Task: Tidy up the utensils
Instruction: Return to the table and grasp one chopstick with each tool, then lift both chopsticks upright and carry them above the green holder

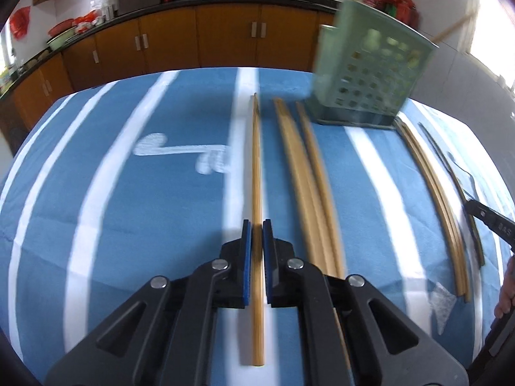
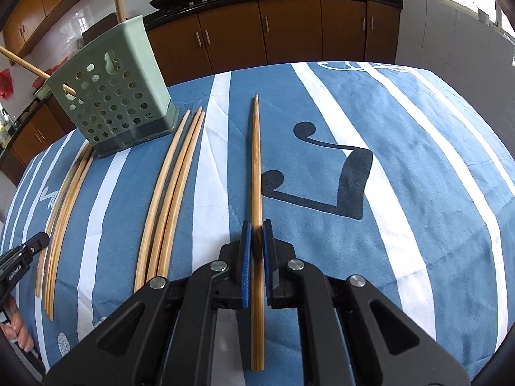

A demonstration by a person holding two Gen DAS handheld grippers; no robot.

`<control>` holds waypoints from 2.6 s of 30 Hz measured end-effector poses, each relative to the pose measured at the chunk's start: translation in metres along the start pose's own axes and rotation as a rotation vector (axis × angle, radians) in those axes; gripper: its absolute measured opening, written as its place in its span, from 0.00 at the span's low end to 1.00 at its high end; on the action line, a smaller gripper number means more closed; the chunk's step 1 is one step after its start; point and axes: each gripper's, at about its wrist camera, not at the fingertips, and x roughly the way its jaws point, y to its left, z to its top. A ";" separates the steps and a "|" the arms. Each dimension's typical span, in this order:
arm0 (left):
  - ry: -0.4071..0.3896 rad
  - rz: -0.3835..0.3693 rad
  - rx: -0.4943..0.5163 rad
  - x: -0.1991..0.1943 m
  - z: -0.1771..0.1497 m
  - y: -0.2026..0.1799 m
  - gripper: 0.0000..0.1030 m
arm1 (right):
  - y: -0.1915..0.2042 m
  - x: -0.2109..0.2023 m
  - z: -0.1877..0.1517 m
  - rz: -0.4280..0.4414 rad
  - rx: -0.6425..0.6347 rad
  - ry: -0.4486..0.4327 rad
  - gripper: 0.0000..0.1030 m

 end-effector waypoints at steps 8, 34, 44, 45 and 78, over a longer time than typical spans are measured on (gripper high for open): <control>-0.014 0.015 -0.046 0.003 0.009 0.036 0.08 | 0.003 0.010 0.009 -0.026 -0.032 -0.017 0.08; -0.029 -0.008 -0.065 0.004 0.008 0.038 0.10 | 0.002 0.010 0.003 -0.018 -0.043 -0.043 0.09; -0.029 -0.001 -0.061 0.003 0.007 0.038 0.10 | 0.002 0.008 0.001 -0.016 -0.039 -0.043 0.09; -0.029 0.005 -0.056 0.002 0.006 0.037 0.10 | 0.003 0.007 0.000 -0.019 -0.044 -0.043 0.09; -0.349 -0.045 -0.082 -0.138 0.050 0.043 0.08 | -0.014 -0.116 0.041 0.060 0.019 -0.361 0.08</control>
